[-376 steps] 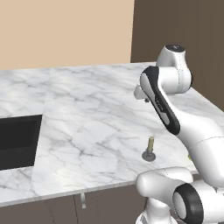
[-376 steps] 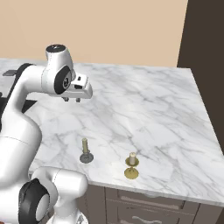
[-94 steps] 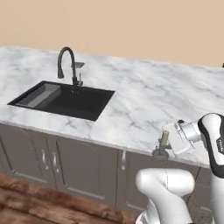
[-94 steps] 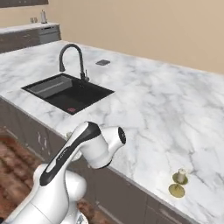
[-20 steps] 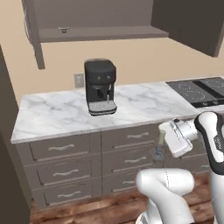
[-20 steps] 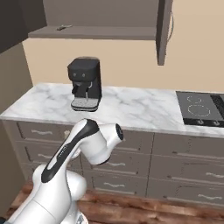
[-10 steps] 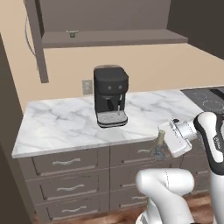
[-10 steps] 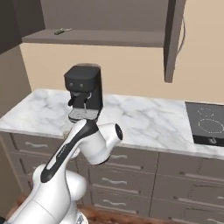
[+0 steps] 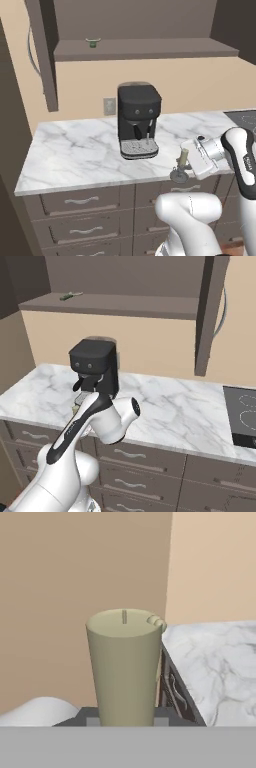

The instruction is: Pick the candle and candle from the dining table and place them in the open cabinet. Close the cabinet after placing the objects.

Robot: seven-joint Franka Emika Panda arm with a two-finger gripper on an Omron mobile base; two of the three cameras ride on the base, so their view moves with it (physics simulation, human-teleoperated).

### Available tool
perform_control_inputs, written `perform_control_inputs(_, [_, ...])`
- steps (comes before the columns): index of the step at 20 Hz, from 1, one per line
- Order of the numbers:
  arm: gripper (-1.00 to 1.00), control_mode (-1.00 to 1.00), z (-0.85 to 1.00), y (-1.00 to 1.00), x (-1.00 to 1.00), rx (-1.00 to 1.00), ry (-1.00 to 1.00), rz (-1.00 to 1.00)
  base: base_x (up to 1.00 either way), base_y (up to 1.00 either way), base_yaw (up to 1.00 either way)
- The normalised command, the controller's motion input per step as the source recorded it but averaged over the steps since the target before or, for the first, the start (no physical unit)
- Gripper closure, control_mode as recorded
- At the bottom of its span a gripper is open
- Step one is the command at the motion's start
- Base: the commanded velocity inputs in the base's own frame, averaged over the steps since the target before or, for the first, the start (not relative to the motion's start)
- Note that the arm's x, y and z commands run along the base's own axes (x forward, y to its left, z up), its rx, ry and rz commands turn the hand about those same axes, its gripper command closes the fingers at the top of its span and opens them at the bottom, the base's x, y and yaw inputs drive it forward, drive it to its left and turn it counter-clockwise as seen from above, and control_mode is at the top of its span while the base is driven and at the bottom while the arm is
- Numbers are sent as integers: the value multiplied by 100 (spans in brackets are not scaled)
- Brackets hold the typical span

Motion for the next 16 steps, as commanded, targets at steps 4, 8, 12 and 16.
perform_control_inputs(4, [100, 100, 0, 0, 0, 0, 0, 0, 0, 0, 1])
perform_control_inputs(8, [100, 100, 0, 0, 0, 0, 0, 0, 0, 0, 0])
perform_control_inputs(12, [100, 100, 0, 0, 0, 0, 0, 0, 0, 0, 0])
perform_control_inputs(16, [100, 100, 0, 0, 0, 0, 0, 0, 0, 0, 0])
